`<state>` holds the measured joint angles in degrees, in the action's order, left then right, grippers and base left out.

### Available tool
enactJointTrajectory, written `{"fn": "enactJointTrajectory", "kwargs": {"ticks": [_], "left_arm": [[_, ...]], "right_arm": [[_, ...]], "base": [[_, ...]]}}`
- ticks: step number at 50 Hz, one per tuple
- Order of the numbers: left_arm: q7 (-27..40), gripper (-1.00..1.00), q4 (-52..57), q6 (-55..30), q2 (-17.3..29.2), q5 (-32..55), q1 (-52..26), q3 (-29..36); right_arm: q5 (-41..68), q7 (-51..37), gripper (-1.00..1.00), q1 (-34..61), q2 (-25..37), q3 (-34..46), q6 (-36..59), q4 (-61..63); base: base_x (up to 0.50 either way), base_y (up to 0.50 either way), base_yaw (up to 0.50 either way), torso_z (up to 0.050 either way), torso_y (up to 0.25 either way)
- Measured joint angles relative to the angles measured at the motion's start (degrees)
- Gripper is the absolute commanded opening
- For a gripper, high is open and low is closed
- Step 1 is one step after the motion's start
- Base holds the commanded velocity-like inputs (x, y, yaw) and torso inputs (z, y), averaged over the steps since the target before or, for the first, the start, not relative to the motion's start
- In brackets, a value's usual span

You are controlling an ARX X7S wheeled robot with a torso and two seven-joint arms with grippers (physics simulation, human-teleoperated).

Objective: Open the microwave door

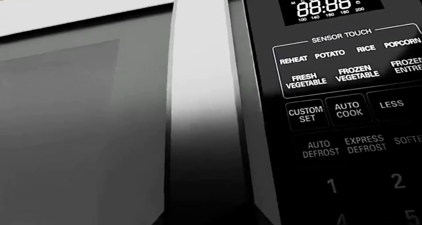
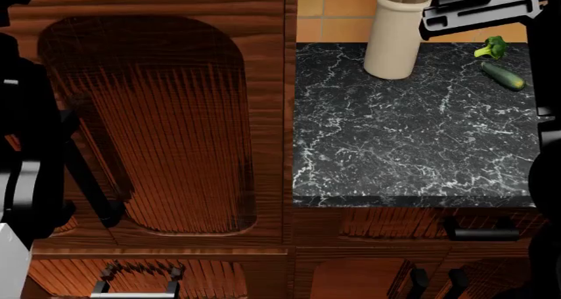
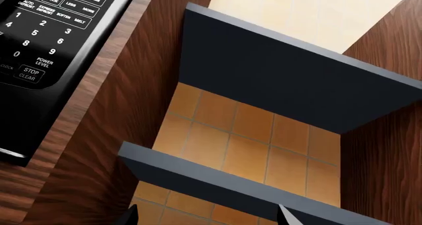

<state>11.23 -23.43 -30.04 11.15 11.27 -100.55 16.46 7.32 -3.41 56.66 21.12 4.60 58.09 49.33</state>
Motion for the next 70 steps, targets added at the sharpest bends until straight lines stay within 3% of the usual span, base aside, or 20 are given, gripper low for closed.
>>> {"fn": "enactJointTrajectory", "kwargs": {"ticks": [21, 43, 70], "left_arm": [[0.42, -1.0, 6.4, -5.17, 1.49, 3.09, 1.01, -1.66], [2.54, -1.0, 28.92, -21.47, 6.18, 10.26, 4.11, -6.98], [5.27, -1.0, 50.36, -37.16, 9.73, 18.13, 5.32, -18.22]], "right_arm": [[0.42, -0.16, 1.0, 0.45, 0.29, 0.02, 0.24, 0.01], [0.87, -0.62, 1.0, 1.27, 0.51, 0.14, 1.99, 1.4], [0.92, -1.27, 1.0, 1.51, 0.85, 0.76, 1.81, 1.34]], "base": [[0.0, 0.0, 0.0, 0.0, 0.0], [0.0, 0.0, 0.0, 0.0, 0.0], [0.0, 0.0, 0.0, 0.0, 0.0]]}}
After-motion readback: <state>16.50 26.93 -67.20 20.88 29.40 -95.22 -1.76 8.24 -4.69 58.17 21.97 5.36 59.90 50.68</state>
